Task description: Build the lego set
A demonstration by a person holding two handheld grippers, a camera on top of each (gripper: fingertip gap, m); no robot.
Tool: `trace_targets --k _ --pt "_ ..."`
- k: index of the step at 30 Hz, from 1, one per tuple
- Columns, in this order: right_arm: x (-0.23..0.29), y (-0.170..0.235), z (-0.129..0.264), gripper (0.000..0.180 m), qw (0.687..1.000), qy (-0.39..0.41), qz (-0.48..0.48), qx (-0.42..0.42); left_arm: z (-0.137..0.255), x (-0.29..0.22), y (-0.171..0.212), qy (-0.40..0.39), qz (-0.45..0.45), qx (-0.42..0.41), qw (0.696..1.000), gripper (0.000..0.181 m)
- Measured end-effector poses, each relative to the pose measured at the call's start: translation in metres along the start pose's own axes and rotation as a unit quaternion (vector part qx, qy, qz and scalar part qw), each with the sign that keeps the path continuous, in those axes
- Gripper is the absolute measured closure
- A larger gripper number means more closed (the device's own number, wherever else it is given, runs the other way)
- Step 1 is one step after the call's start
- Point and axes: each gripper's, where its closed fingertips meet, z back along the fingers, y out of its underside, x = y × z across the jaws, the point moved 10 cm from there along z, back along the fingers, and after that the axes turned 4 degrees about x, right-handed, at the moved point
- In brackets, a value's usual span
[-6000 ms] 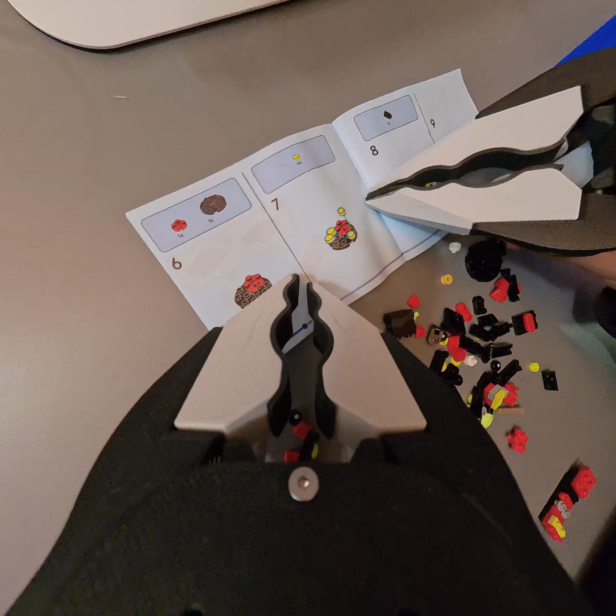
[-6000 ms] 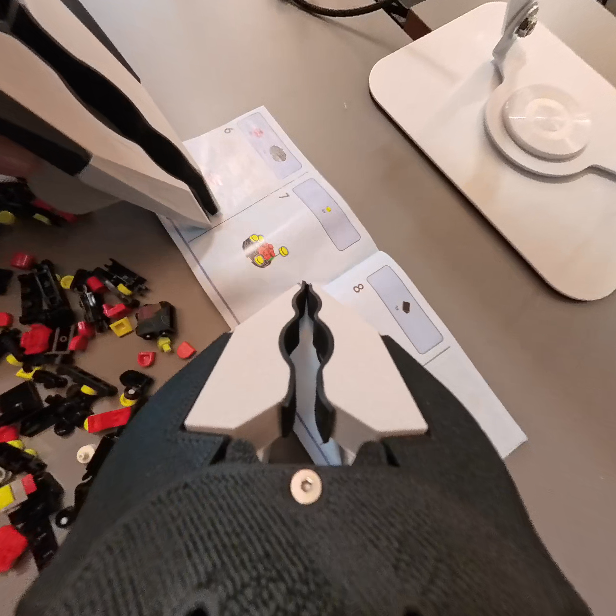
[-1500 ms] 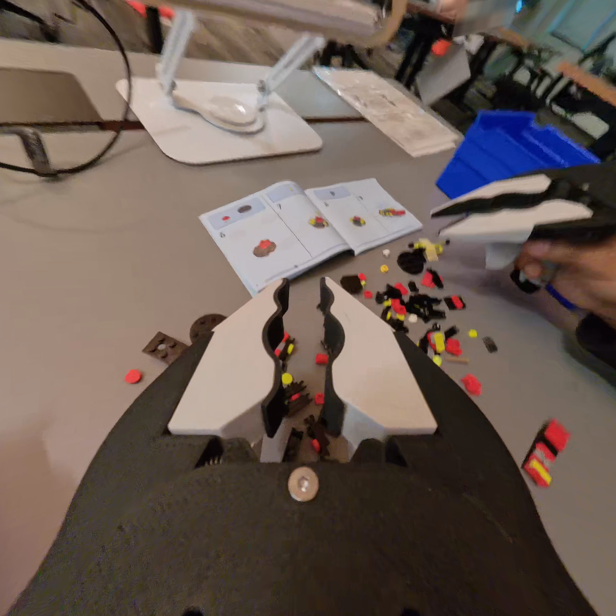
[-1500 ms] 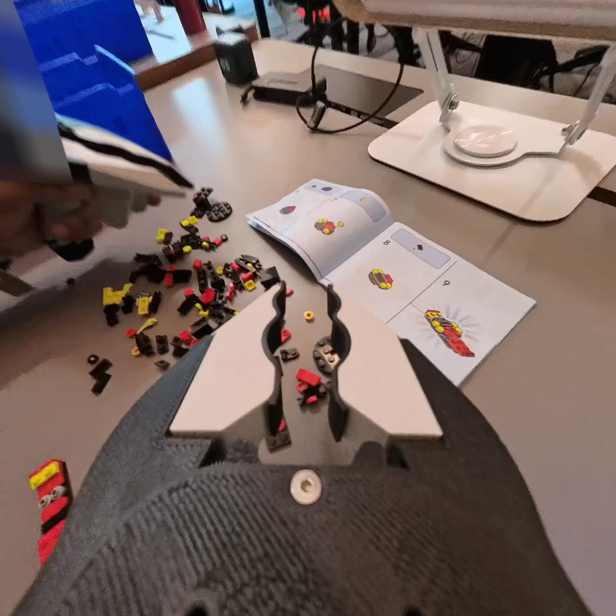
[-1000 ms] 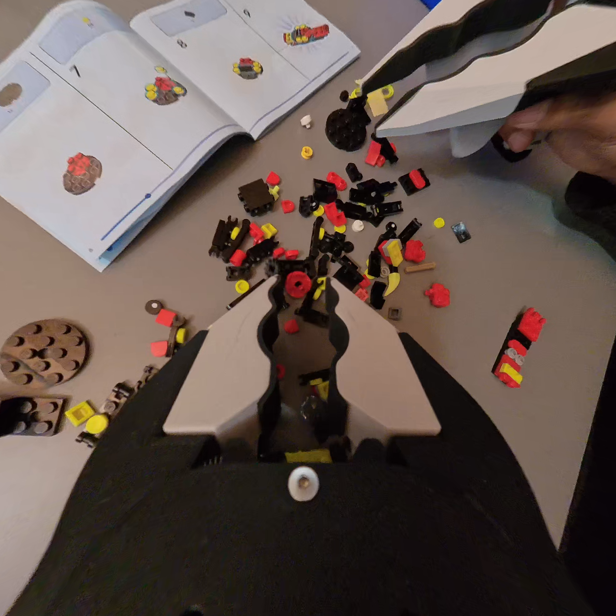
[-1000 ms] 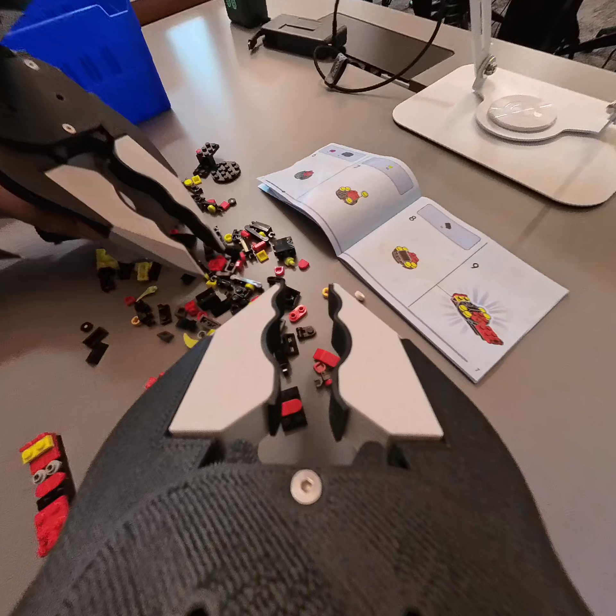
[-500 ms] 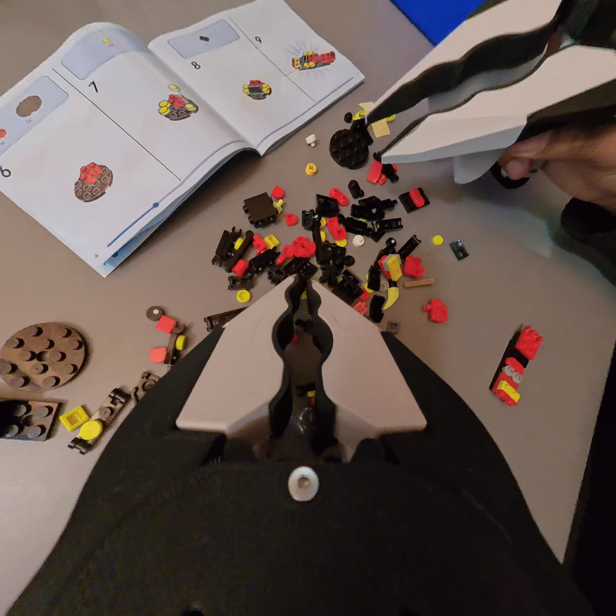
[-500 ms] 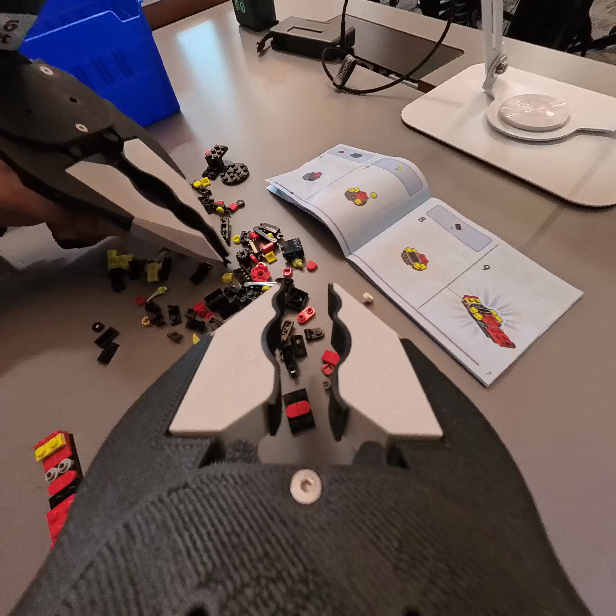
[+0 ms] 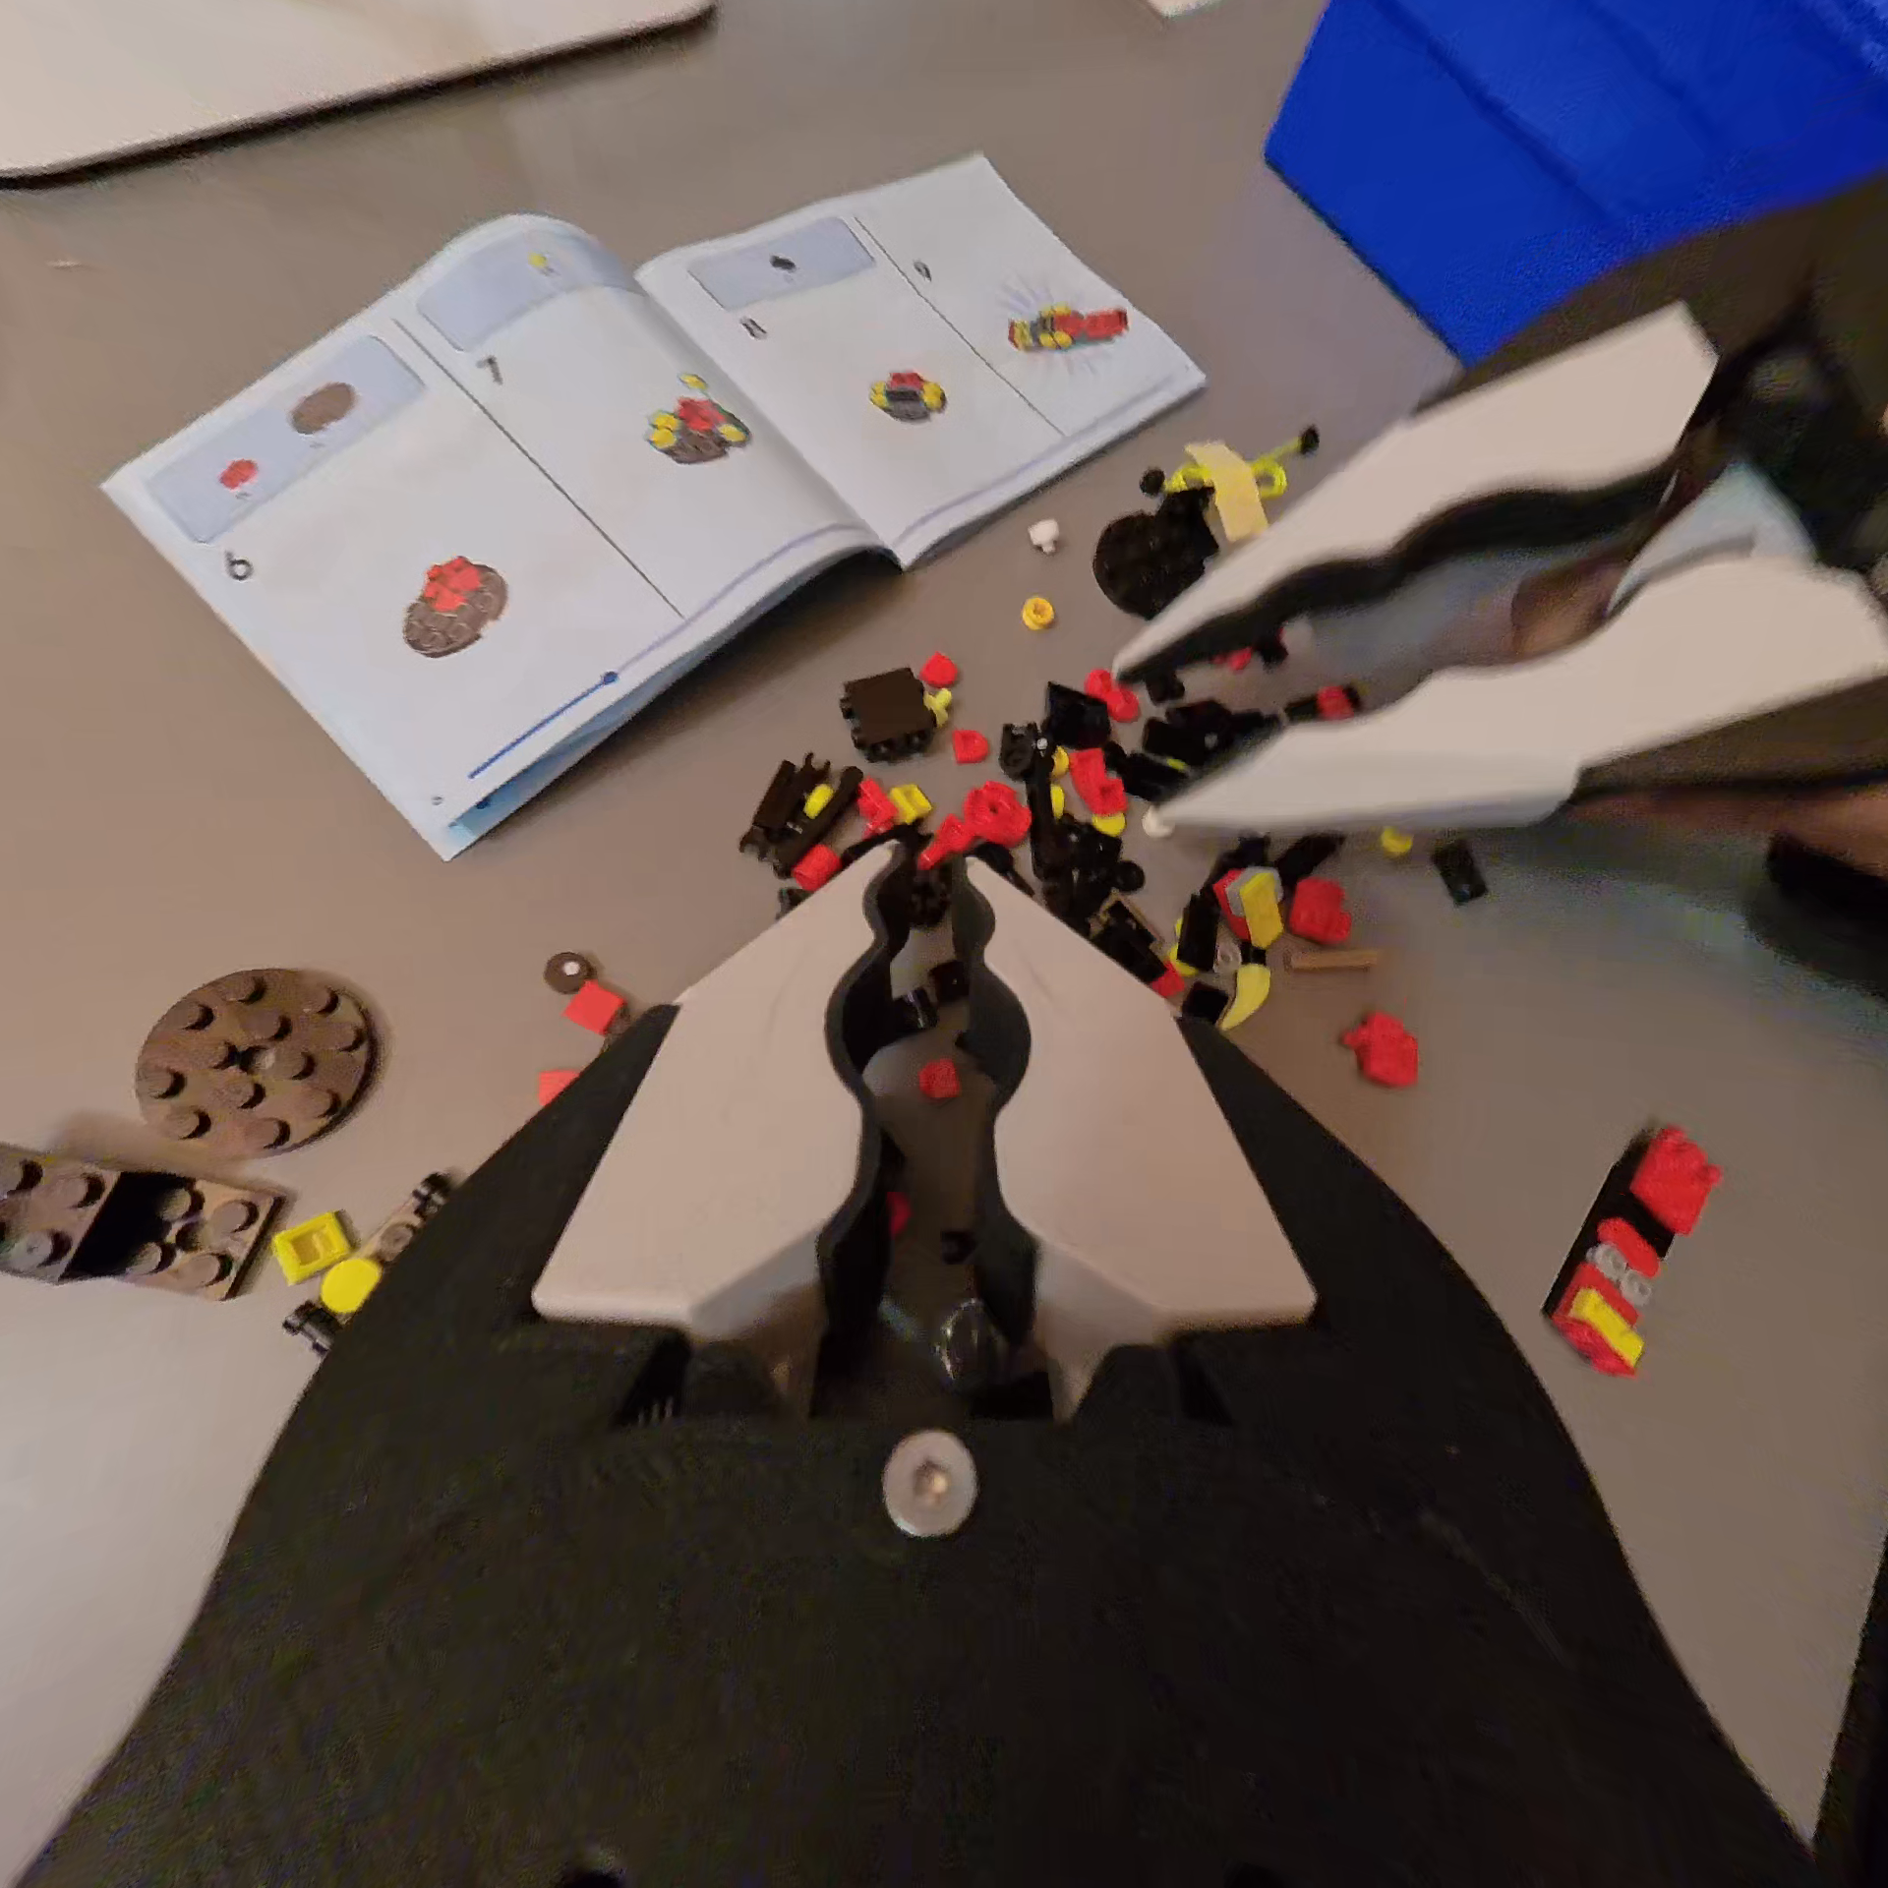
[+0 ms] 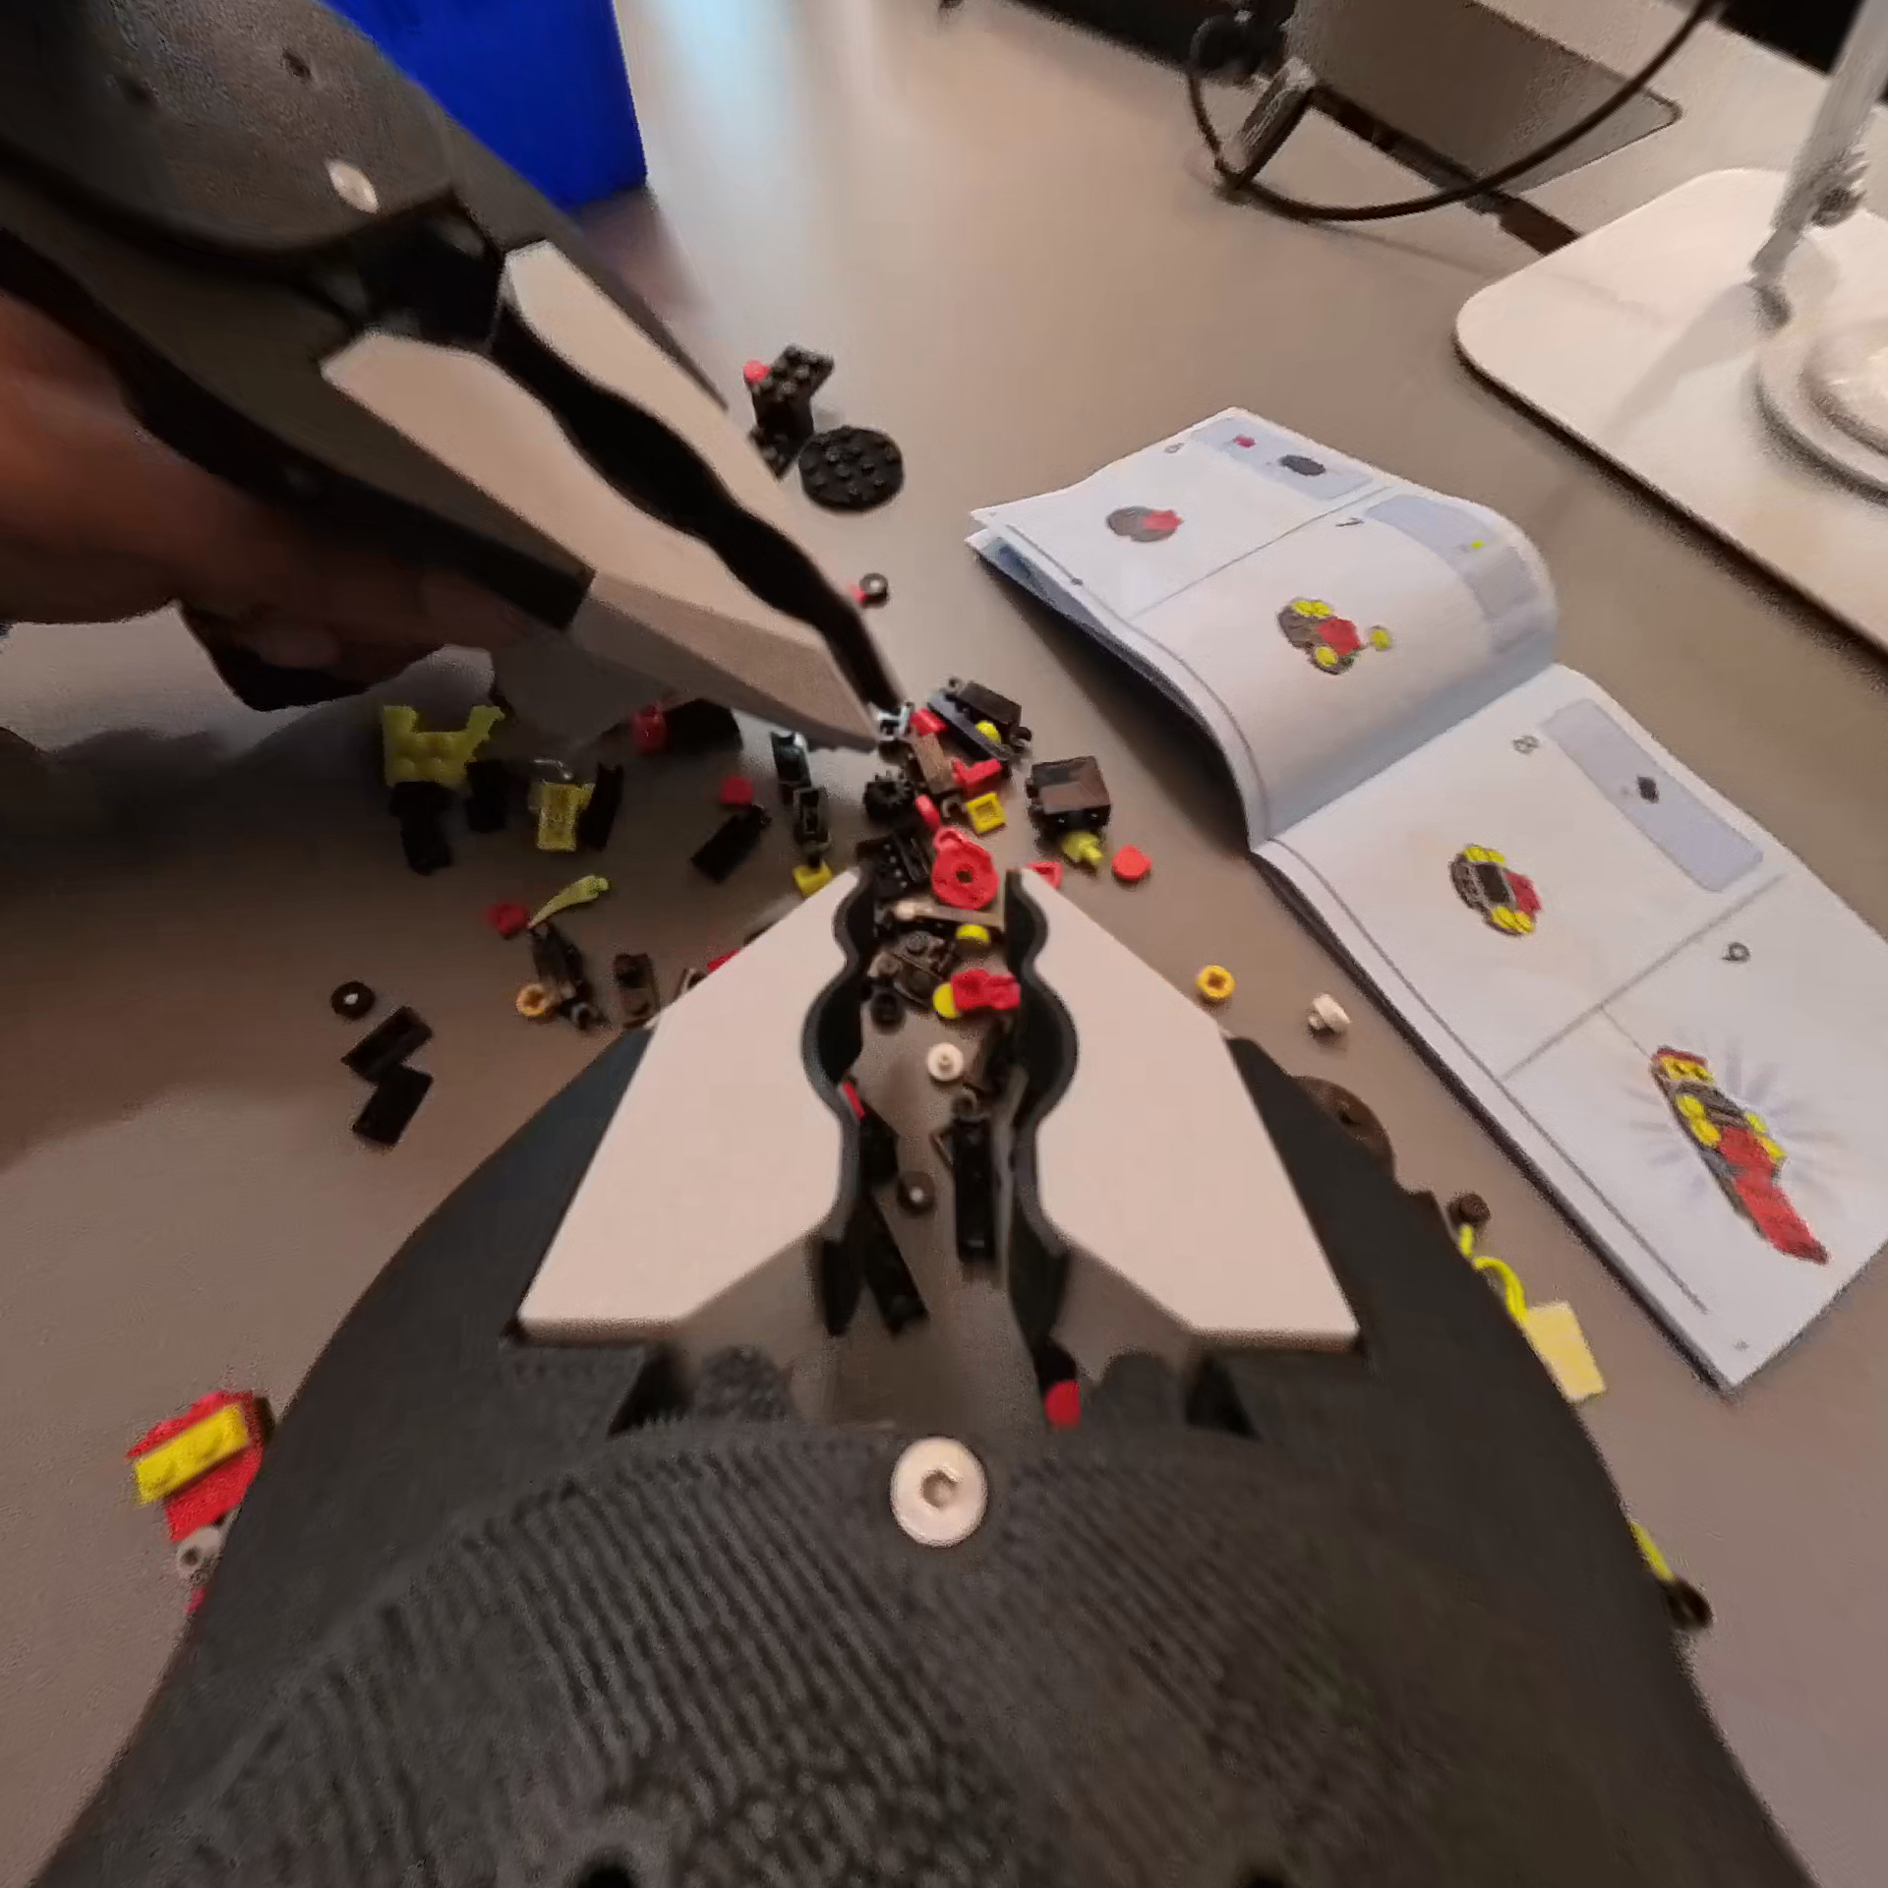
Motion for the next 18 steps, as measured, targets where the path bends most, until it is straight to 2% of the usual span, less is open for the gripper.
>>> trace_targets --k 4,10,14,18 --pt "0.012 -0.004 -0.017 0.158 0.996 0.042 0.056 0.045 0.007 0.007 -0.003 0.017 0.065 -0.039 0.997 0.175" --pt "0.012 -0.008 -0.027 0.164 0.998 0.048 0.016 0.044 0.008 0.016 0.002 0.059 0.121 -0.034 0.99 0.177" --pt "0.011 -0.003 -0.032 0.161 0.995 0.061 0.024 0.069 0.012 0.021 0.001 0.06 0.135 -0.051 0.988 0.178" --pt "0.013 -0.002 -0.035 0.167 0.995 0.061 0.035 0.068 0.015 0.022 0.0 0.057 0.141 -0.065 0.986 0.178"
